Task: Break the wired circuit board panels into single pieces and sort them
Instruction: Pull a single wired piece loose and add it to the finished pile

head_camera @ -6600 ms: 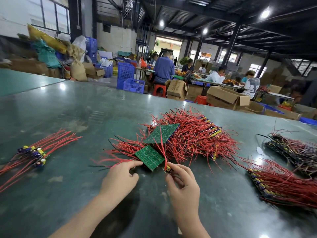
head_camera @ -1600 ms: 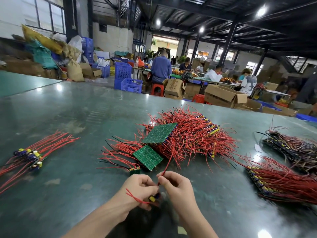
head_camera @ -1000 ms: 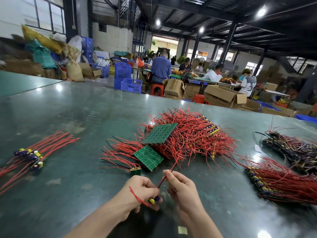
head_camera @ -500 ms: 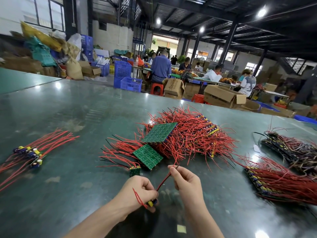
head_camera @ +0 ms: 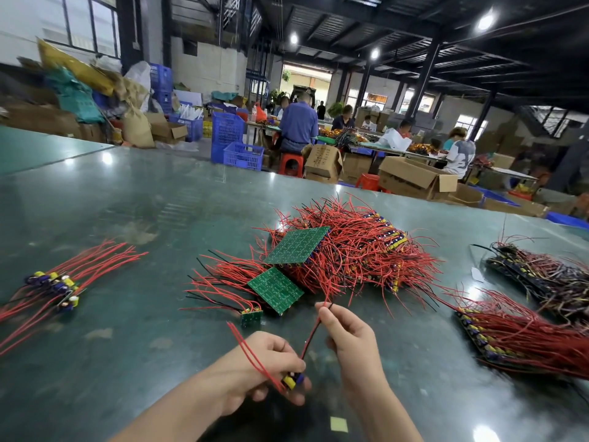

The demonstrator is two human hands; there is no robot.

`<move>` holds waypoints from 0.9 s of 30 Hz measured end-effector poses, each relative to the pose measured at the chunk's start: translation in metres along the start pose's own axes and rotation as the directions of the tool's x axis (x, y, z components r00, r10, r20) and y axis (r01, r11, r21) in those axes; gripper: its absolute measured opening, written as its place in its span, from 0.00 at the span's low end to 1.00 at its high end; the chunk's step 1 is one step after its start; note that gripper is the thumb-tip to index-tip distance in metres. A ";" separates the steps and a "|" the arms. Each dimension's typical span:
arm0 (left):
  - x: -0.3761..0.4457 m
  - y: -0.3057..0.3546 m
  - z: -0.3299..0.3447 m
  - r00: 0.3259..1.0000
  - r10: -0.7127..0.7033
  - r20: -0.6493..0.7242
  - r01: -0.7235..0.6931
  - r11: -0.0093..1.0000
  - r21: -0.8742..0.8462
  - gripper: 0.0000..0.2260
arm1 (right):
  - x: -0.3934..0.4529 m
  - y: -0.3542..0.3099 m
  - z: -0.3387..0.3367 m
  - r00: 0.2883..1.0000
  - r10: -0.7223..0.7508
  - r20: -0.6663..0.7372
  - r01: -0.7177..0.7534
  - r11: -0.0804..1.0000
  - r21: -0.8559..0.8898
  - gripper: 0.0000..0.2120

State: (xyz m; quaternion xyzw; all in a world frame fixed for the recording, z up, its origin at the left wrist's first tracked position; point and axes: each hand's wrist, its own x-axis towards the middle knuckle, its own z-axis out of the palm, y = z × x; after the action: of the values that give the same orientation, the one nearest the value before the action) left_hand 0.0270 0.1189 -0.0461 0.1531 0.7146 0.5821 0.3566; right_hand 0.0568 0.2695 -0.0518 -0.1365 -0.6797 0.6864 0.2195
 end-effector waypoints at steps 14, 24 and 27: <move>0.004 -0.004 -0.002 0.999 0.026 -0.026 -0.026 1.000 0.005 0.05 | 0.003 0.004 -0.002 0.996 -0.093 -0.008 0.093 0.996 -0.004 0.07; 0.011 -0.013 0.001 0.951 0.247 -0.188 -0.191 0.943 0.271 0.05 | 0.006 0.013 -0.009 0.968 -0.209 -0.138 0.172 0.955 -0.240 0.09; 0.011 -0.013 0.001 0.969 0.197 -0.147 -0.160 0.960 0.229 0.04 | 0.006 0.010 -0.009 0.969 -0.180 -0.171 0.157 0.978 -0.140 0.08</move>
State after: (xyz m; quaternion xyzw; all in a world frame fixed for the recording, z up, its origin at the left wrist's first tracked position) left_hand 0.0226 0.1226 -0.0615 0.2050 0.7842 0.5419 0.2221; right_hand 0.0547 0.2809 -0.0611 -0.1540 -0.7075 0.6057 0.3298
